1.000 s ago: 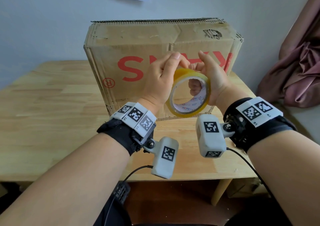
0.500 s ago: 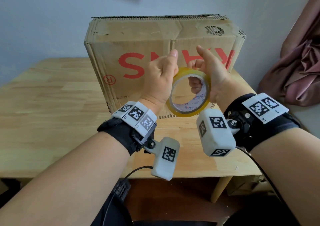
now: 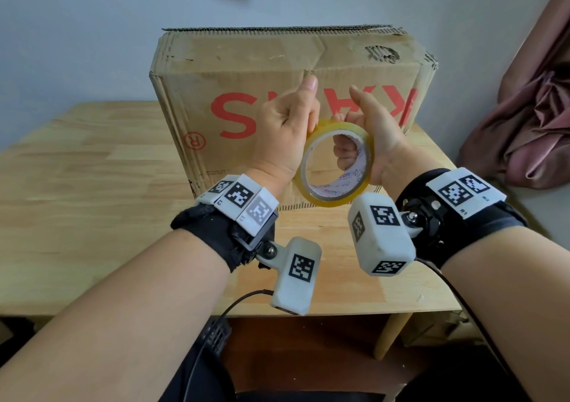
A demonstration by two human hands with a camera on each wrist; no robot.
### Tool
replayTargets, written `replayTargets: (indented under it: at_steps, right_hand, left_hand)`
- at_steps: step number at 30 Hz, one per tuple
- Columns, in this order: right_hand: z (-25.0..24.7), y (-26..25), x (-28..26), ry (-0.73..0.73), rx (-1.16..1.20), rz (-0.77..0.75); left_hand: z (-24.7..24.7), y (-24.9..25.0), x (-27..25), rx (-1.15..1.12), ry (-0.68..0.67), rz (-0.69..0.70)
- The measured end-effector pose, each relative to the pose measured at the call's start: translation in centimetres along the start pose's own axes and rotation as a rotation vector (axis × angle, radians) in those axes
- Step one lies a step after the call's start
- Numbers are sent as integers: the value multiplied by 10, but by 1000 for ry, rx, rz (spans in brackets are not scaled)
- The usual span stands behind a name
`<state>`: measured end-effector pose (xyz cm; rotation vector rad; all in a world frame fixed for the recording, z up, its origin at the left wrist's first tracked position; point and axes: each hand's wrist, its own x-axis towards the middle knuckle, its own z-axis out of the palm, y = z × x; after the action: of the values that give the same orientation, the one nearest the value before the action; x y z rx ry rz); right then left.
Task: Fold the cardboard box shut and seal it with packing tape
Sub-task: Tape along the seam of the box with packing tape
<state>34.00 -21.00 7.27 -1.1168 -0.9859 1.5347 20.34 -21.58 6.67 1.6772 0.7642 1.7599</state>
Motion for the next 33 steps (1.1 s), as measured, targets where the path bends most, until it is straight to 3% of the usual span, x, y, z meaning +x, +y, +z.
replayTargets:
  at_steps: [5, 8, 10, 12, 15, 20, 33]
  right_hand:
    - [4, -4, 1, -47, 6, -74]
    - [3, -9, 3, 45, -14, -234]
    - [1, -13, 1, 127, -105, -380]
    - [0, -16, -2, 121, -222, -493]
    - [-1, -20, -6, 19, -443, -488]
    - [2, -20, -15, -130, -757, -430]
    - [-3, -7, -13, -307, -446, -297]
  left_hand:
    - [-8, 1, 10, 60, -35, -163]
    - [-16, -7, 16, 26, -166, -463]
    - [-18, -9, 14, 2, -213, -571]
    - [-15, -8, 12, 26, -167, -503]
    - [-13, -2, 11, 148, -96, -379]
    - [-23, -2, 14, 260, -224, -254]
    - [-24, -9, 13, 166, -221, -308]
